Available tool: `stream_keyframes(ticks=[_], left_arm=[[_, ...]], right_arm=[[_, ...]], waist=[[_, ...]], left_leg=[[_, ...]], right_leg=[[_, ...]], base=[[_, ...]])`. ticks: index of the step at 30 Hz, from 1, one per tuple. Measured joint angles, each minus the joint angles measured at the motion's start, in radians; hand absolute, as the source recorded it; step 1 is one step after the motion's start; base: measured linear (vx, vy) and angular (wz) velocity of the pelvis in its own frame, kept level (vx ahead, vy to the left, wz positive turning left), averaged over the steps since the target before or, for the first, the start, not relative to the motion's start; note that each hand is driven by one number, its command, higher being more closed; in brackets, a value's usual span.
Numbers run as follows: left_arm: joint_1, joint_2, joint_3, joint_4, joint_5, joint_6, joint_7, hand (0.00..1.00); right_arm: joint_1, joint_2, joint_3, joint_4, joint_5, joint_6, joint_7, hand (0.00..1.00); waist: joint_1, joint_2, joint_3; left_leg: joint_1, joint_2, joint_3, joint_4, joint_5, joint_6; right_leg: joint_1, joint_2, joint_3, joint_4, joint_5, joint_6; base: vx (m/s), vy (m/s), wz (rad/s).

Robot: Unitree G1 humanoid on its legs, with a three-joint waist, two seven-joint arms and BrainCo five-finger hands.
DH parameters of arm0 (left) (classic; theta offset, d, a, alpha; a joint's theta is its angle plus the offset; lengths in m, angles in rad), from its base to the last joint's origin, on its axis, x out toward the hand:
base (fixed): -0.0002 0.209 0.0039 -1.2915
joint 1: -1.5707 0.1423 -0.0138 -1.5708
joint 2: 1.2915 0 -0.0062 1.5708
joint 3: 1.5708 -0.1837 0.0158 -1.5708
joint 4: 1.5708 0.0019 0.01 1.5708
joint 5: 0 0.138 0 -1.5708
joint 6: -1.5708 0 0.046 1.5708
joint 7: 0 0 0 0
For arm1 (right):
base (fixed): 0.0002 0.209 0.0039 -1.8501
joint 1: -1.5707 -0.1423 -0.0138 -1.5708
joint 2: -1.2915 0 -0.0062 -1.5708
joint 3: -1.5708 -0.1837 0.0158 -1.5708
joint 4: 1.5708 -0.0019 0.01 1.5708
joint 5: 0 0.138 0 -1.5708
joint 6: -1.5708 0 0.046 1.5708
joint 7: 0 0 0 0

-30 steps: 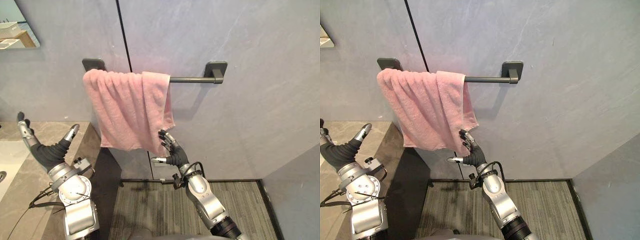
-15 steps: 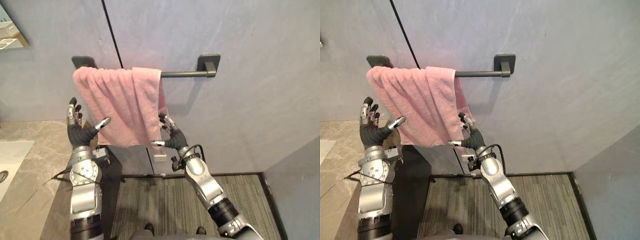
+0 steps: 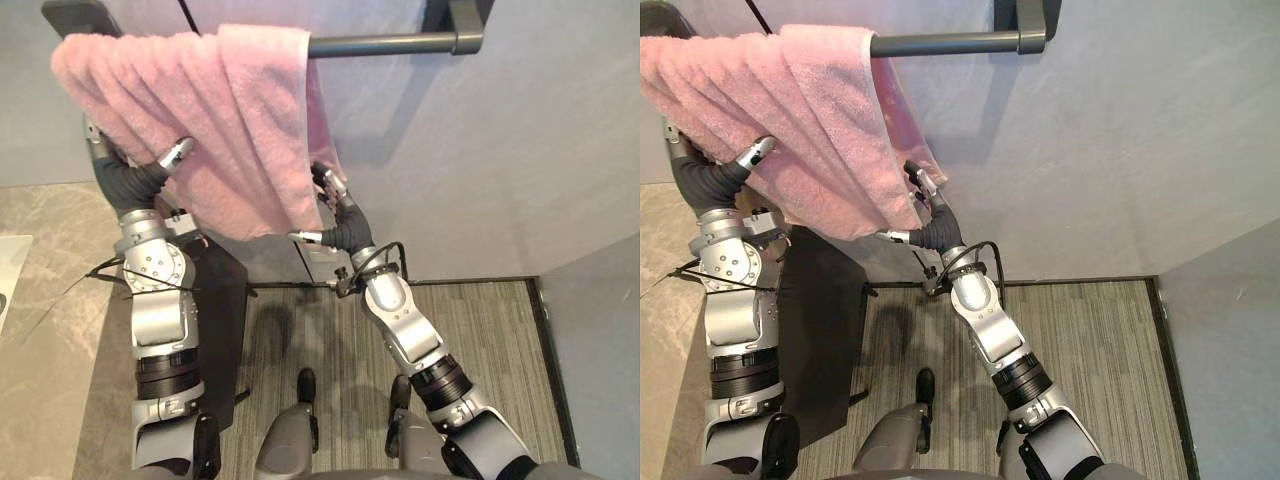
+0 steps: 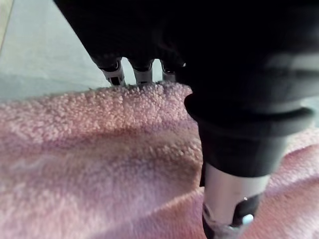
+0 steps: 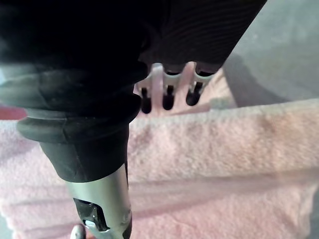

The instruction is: Organize washtable

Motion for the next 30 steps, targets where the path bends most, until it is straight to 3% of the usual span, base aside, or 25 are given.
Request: stream_keyframes(ticks=[5, 14, 15, 21, 24, 25, 30], left_arm=[[-0.018, 0.005, -0.001, -0.001, -0.033, 0.003, -0.006, 0.00], [-0.050, 0.108, -0.040, 0.031, -0.227, 0.000, -0.049, 0.00], [-0.056, 0.135, -0.067, 0.048, -0.273, -0.006, -0.056, 1.00], [-0.147, 0.231, -0.177, 0.080, -0.376, -0.017, -0.098, 1.00], [-0.224, 0.233, -0.245, 0.080, -0.395, -0.018, -0.116, 1.00], [-0.243, 0.233, -0.261, 0.080, -0.405, -0.018, -0.117, 1.00], [-0.286, 0.222, -0.279, 0.079, -0.412, -0.038, -0.114, 1.00]], right_arm=[[-0.021, 0.000, -0.018, -0.029, -0.123, 0.027, -0.015, 0.00], [-0.034, 0.006, -0.062, -0.029, -0.134, 0.049, -0.042, 0.00], [-0.052, 0.005, -0.078, -0.029, -0.127, 0.049, -0.049, 0.00], [-0.135, 0.024, -0.083, -0.052, -0.082, 0.049, -0.083, 0.00], [-0.174, 0.040, -0.089, -0.068, -0.056, 0.049, -0.090, 0.00], [-0.193, 0.041, -0.093, -0.069, -0.049, 0.049, -0.104, 1.00], [-0.273, 0.050, -0.176, -0.069, -0.011, 0.049, -0.158, 1.00]], waist=[[0.000, 0.000, 0.020], [0.013, 0.001, 0.052], [0.022, 0.002, 0.058], [0.032, 0.002, 0.070], [0.030, 0.001, 0.074], [0.027, 0.001, 0.074], [0.028, 0.002, 0.074]], left_leg=[[-0.020, -0.002, -0.001, 0.012, 0.000, 0.000], [-0.061, 0.002, -0.009, 0.052, -0.001, -0.001], [-0.065, 0.004, -0.010, 0.059, -0.001, -0.001], [-0.122, 0.013, -0.016, 0.098, -0.002, -0.004], [-0.138, 0.012, -0.016, 0.112, -0.001, -0.002], [-0.138, 0.013, -0.015, 0.112, -0.001, -0.002], [-0.166, 0.018, -0.011, 0.125, -0.001, -0.002]], right_leg=[[-0.035, -0.013, 0.000, 0.049, -0.020, 0.000], [-0.079, -0.017, -0.003, 0.107, -0.035, -0.007], [-0.083, -0.017, -0.003, 0.114, -0.035, -0.007], [-0.120, -0.022, -0.021, 0.138, -0.035, -0.008], [-0.132, -0.026, -0.022, 0.148, -0.035, -0.008], [-0.133, -0.026, -0.022, 0.149, -0.035, -0.008], [-0.161, -0.023, -0.019, 0.159, -0.035, -0.008]], base=[[-0.02, 0.006, 0.02], [-0.04, 0.011, 0.03], [-0.05, 0.015, 0.00], [-0.06, 0.020, 0.08], [-0.02, 0.021, 0.02], [0.00, 0.000, 0.00], [0.00, 0.003, -0.01]])
